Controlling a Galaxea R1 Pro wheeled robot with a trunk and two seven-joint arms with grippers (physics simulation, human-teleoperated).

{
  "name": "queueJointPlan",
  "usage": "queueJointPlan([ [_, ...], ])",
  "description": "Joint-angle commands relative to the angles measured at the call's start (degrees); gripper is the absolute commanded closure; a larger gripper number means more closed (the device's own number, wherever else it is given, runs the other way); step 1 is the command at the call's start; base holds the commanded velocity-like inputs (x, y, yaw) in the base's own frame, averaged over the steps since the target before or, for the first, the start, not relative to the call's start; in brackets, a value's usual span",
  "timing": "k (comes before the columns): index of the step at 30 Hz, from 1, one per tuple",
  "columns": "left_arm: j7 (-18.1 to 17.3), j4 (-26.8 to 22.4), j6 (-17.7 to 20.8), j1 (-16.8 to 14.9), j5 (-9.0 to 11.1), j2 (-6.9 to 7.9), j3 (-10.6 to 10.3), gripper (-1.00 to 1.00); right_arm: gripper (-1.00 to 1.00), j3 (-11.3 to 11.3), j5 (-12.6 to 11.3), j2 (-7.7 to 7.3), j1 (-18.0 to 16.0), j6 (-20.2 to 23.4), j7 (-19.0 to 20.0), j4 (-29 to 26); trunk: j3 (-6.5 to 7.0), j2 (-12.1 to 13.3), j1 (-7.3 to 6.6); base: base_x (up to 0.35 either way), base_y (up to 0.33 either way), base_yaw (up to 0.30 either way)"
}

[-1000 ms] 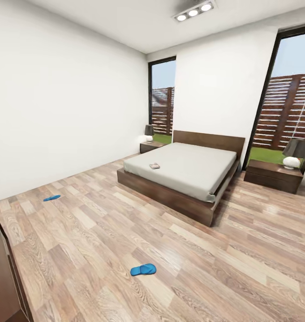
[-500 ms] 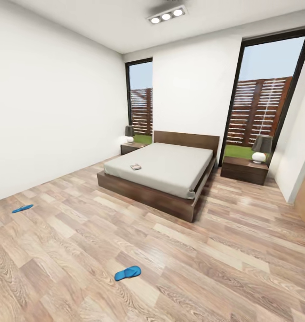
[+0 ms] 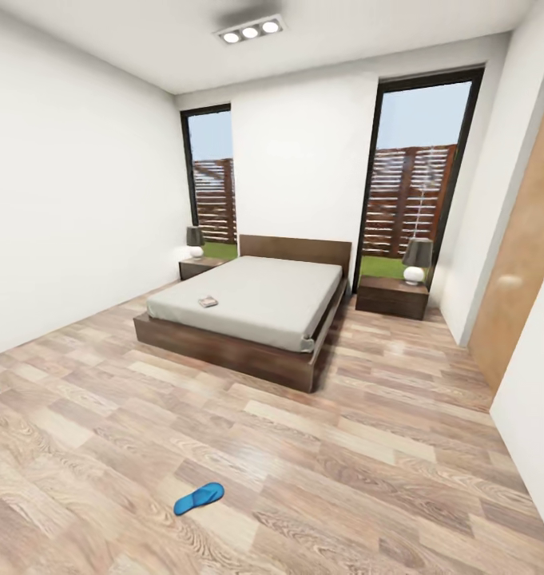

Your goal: In the bedroom, move the book from the bed onto either nightstand, and place the two sandals side by side next to the bed.

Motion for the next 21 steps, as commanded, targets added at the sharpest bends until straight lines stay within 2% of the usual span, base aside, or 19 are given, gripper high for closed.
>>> queueJointPlan([
  [1,-0.01,0.0,-0.14,-0.01,0.0,-0.03,0.15,-1.0,-1.0,-0.18,-0.11,0.02,-0.05,-0.08,0.1,0.05,-0.04,-0.03,0.0,0.0,0.0,-0.295],
  [21,-0.01,0.0,-0.14,-0.01,0.0,-0.03,0.15,-1.0,-1.0,-0.18,-0.11,0.02,-0.05,-0.08,0.1,0.05,0.31,-0.03,0.0,0.0,0.0,-0.295],
])
